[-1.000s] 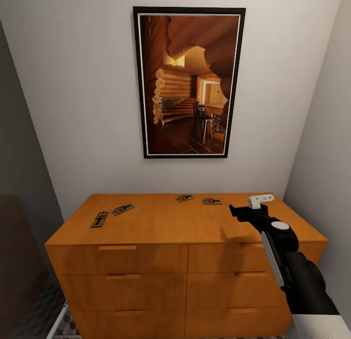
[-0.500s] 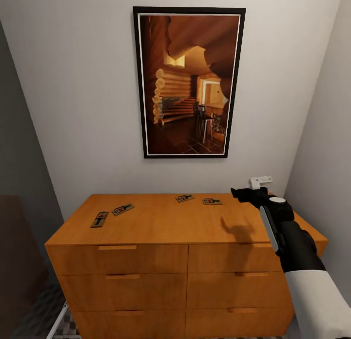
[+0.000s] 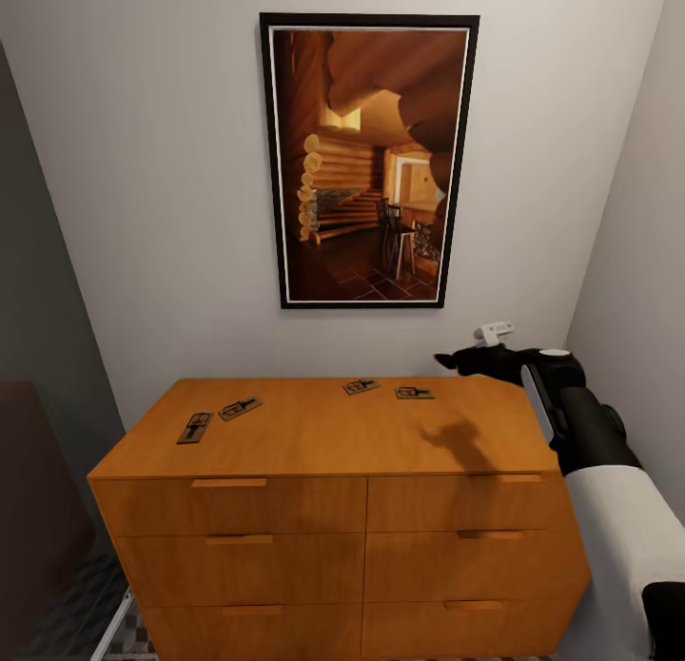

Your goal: Take the four mousetraps from the cabinet in the bathroom and place them on the bathroom floor. Make sure all four end up on the same floor surface, and ensure that at least two of them are either under or directly next to the same bathroom sink.

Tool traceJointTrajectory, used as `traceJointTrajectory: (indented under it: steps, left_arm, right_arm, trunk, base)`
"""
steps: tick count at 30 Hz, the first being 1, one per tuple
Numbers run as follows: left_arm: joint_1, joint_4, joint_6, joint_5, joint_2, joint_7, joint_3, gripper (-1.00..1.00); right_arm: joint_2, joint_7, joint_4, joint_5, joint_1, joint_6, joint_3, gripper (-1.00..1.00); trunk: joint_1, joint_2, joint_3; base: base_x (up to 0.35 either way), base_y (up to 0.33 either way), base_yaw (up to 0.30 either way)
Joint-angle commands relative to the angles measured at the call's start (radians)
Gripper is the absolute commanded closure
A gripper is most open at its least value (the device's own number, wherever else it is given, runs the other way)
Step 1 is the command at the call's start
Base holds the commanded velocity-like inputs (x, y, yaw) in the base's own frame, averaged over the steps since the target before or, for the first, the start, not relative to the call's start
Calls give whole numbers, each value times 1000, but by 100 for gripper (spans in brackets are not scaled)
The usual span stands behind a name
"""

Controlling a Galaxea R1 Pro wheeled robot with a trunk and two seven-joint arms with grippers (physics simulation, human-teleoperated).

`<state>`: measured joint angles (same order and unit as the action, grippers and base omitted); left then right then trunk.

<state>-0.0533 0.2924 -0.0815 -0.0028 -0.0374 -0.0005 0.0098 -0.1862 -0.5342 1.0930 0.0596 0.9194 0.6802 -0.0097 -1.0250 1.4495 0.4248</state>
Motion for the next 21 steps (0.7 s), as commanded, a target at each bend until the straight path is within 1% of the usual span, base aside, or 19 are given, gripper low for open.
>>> traceJointTrajectory:
  steps: [1,3,4,5,6,8,9,12,13,17,21]
  left_arm:
    - [0,2,-1,0,0,0,1,-100]
    - [0,1,-1,0,0,0,1,-100]
    - [0,1,-1,0,-1,0,1,-100]
    - [0,1,-1,0,-1,0,1,-100]
    - [0,1,-1,0,-1,0,1,-100]
    - [0,1,-1,0,-1,0,0,-100]
    - [0,1,-1,0,-1,-1,0,-100]
    - [0,-1,-2,-1,-1,0,0,-100]
    - [0,-4,-2,-1,-1,0,0,-100]
    - [0,-8,-2,-2,-1,-1,1,-100]
    - [0,-10,-2,-2,-1,-1,1,-100]
  right_arm:
    - [-3,-34,-4,6,4,4,-1,-100]
    - [-11,-88,-12,7,8,4,-1,-100]
    - [-18,-143,-17,7,11,4,0,-100]
    - [-21,-170,-18,7,12,4,0,-100]
    - [-31,-223,-21,8,14,4,0,-100]
    - [-45,-273,-23,8,15,3,0,-100]
    - [-68,-347,-24,7,16,3,0,-100]
    - [-88,-420,-25,7,16,1,0,-100]
    - [-97,-468,-25,7,16,0,0,-100]
    - [-112,-567,-25,8,16,-1,0,-100]
    - [-136,-667,-25,9,16,-2,-1,-100]
  trunk:
    - [0,1,1]
    - [0,1,1]
    - [0,1,1]
    - [0,1,1]
    - [0,1,1]
    - [0,1,1]
    - [0,1,1]
    - [0,1,1]
    - [0,1,1]
    - [0,1,1]
    - [0,1,1]
  base:
    - [0,0,0]
    - [0,0,0]
    - [0,0,0]
    - [0,0,0]
    - [0,0,0]
    - [0,0,0]
    - [0,0,0]
    - [0,0,0]
    - [0,0,0]
    - [0,0,0]
    - [0,0,0]
